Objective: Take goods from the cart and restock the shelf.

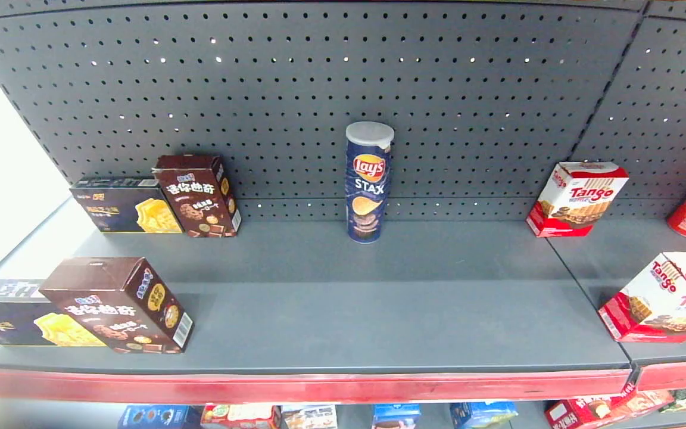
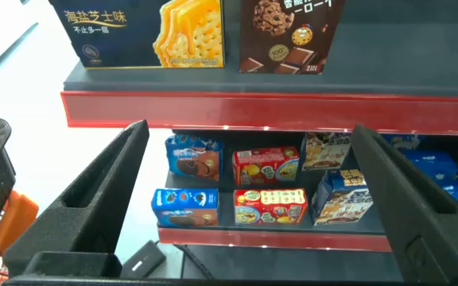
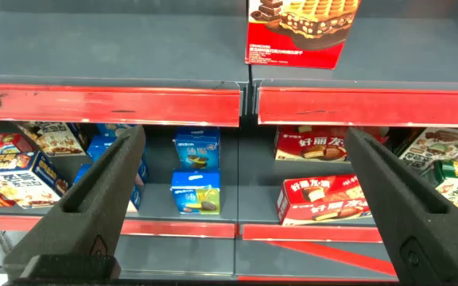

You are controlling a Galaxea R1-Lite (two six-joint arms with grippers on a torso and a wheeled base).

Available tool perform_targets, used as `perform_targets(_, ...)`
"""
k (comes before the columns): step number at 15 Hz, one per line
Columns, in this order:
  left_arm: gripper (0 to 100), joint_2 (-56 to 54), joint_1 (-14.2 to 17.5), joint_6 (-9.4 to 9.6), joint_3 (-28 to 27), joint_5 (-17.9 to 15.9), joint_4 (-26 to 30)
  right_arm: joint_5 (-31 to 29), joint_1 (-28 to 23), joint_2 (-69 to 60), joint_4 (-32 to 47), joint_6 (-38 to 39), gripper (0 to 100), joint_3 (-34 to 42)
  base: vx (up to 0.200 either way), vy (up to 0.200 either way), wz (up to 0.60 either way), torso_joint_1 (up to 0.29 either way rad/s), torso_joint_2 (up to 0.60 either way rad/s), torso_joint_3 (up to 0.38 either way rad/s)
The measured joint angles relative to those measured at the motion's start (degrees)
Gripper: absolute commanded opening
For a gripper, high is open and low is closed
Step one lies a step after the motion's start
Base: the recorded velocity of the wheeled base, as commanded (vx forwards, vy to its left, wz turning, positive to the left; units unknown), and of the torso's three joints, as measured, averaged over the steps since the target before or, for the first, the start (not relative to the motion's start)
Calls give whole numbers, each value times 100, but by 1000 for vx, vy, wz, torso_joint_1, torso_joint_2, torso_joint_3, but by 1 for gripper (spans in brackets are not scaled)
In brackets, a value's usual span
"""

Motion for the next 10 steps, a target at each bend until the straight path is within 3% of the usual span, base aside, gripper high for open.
perform_targets(9,100,0,0,0,0,0,2,9,-4,0,-9,-2,100,-2,0,0,0,0,0,0)
perform_targets(10,100,0,0,0,0,0,2,6,-4,0,-9,-6,100,-2,0,0,600,2,7,2)
